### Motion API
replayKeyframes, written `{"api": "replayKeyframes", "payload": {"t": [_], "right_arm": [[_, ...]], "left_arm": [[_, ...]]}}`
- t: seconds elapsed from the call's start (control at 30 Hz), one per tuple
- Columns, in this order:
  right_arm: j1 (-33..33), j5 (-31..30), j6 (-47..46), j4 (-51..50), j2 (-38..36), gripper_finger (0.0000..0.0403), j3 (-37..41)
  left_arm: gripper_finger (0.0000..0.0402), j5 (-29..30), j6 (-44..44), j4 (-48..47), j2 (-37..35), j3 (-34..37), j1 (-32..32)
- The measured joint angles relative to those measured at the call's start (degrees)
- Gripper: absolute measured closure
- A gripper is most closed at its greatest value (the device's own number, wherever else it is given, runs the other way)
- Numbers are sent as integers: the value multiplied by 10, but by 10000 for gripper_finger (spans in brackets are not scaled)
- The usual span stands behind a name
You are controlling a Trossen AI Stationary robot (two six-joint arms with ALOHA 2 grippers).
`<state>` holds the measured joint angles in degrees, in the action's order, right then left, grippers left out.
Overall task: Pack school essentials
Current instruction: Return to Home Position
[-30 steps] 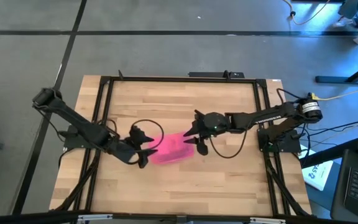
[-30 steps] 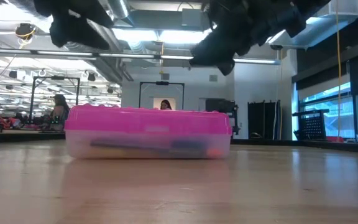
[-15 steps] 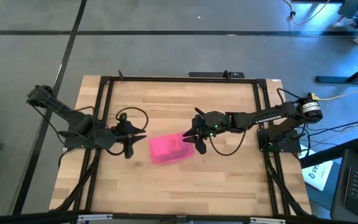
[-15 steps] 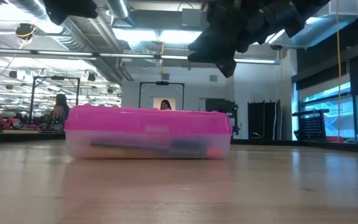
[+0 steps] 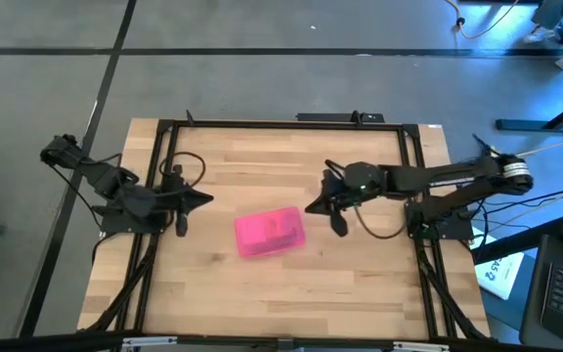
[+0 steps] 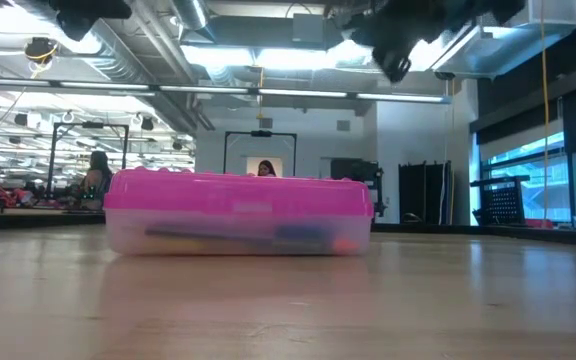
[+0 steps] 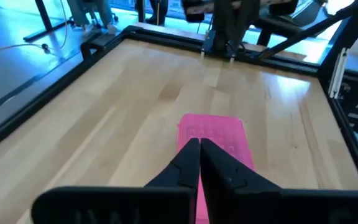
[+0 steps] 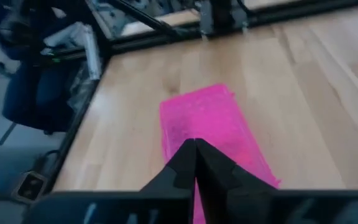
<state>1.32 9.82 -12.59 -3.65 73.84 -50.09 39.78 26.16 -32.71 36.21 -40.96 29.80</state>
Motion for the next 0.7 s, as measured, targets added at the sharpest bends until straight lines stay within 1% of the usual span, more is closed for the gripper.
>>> {"api": "replayKeyframes", "payload": {"t": [0.13,0.23,0.3,0.4,0.53,0.6,0.7], "right_arm": [[0,12,31,-28,-57,397,0],[0,70,94,-58,-92,396,0],[1,110,116,-80,-114,388,0],[1,128,117,-82,-150,381,16],[1,127,111,-48,-198,386,74],[1,128,98,-1,-223,392,106],[1,127,86,53,-262,398,153]], "left_arm": [[400,0,-3,19,-41,42,0],[398,-3,-5,50,-80,78,0],[399,-5,-17,81,-106,105,0],[400,-26,-52,141,-147,144,0],[400,-51,-105,222,-203,197,0],[400,-53,-121,240,-229,218,0],[400,-52,-123,242,-265,242,0]]}}
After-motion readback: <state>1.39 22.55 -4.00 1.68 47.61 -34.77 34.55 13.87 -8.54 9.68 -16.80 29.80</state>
